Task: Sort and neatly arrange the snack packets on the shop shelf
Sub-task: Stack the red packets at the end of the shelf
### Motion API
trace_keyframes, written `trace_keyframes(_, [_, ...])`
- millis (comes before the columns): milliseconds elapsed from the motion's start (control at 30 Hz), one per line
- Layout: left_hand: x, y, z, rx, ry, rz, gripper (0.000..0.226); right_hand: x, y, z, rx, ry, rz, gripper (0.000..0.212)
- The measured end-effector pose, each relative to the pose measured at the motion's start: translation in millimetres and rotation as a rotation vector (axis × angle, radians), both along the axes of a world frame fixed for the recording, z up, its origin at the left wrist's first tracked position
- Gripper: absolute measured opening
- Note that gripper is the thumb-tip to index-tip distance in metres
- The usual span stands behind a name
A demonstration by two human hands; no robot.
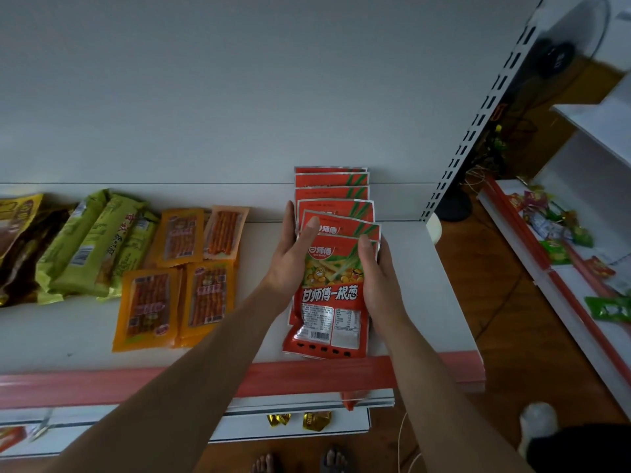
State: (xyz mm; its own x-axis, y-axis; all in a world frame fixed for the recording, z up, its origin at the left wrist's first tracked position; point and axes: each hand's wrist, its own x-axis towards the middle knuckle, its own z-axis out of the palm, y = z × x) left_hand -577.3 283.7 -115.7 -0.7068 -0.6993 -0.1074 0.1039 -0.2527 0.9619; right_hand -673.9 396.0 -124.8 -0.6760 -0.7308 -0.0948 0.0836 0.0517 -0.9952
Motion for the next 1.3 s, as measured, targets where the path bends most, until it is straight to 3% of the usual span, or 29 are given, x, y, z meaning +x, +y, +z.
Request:
trace_keyframes(100, [8, 8, -9, 0.022, 0.008, 0.138, 0.087, -5, 1, 0, 0.023, 0.075, -0.007, 0.04])
trace_keyframes(333, [9, 34, -17, 0.007, -0.066, 0.224, 0.073, -8, -9, 11, 0.086, 0.226, -0.01, 0.041])
trace_keyframes(467, [18, 29, -16, -0.025, -0.073, 0.24, 0.094, -8, 5, 12, 0.057, 0.245, -0.025, 0.056])
trace_keyframes(533, [28, 26, -17, -0.091, -0.125, 0.135, 0.111, -4, 14, 11, 0.032, 0.243, -0.004, 0.053])
trace_keyframes(600, [37, 28, -19, -0.169, -0.14, 0.031, 0.124, 3, 21, 10, 0.02, 0.264, 0.031, 0.035])
trace_keyframes(667, [42, 33, -22, -0.243, -0.115, -0.037, 0.121, 10, 25, 9, 0.036, 0.31, 0.039, 0.032])
trace_keyframes(767, [44, 41, -21, -0.34, -0.102, -0.087, 0.112, 17, 29, 5, 0.074, 0.37, 0.023, 0.046])
trace_keyframes(1000, [46, 49, -17, -0.707, -0.448, -0.043, 0.136, 16, 29, -8, 0.21, 0.549, 0.016, 0.073])
trace_keyframes(1133, [46, 49, -17, -0.682, -0.406, -0.056, 0.132, 15, 31, -8, 0.175, 0.509, 0.017, 0.064])
trace_keyframes(1300, [43, 49, -14, -0.366, -0.261, 0.001, 0.112, 10, 23, 0, 0.124, 0.434, 0.004, 0.04])
